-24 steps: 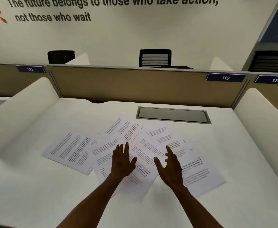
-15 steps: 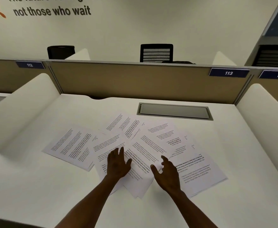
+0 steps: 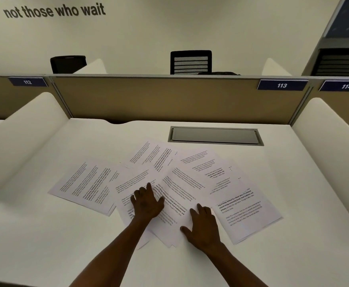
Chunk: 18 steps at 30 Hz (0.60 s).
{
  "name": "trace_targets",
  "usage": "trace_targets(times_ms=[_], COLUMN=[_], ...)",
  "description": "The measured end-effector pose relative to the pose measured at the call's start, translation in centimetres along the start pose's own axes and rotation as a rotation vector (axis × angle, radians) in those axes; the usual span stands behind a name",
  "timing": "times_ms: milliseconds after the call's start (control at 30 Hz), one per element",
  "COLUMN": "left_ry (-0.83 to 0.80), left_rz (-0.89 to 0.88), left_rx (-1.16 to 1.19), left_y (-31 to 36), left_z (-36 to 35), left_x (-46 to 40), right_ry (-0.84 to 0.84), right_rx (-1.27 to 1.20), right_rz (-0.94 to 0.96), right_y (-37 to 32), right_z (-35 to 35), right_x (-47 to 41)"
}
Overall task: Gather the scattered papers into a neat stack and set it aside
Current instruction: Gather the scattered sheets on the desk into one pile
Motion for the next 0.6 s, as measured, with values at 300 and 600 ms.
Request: trace_targets(times_ms=[300, 600], left_ry=[-0.138, -0.379], left_rz=[0.110, -0.067], left_rx=[0.519, 0.879], left_y=[1.2, 4.4], left_z=[2.2, 5.3], left_x=[-1.2, 1.9], right_ry=[0.001, 0.026], right_rx=[-0.008, -0.076], right_rz=[0.000, 0.011], right_y=[0.3, 1.0], right_z=[-0.4, -0.3], right_x=[-0.1, 0.0])
Point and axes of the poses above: each hand's wrist, its own x-axis away from the middle knuckle, its own z-axis out of the back of the hand, y = z × x, the point moved 5 cm from there along -x, towards the middle knuckle, and after that the axes turned 1 degree about -z, right-handed, at the moved point
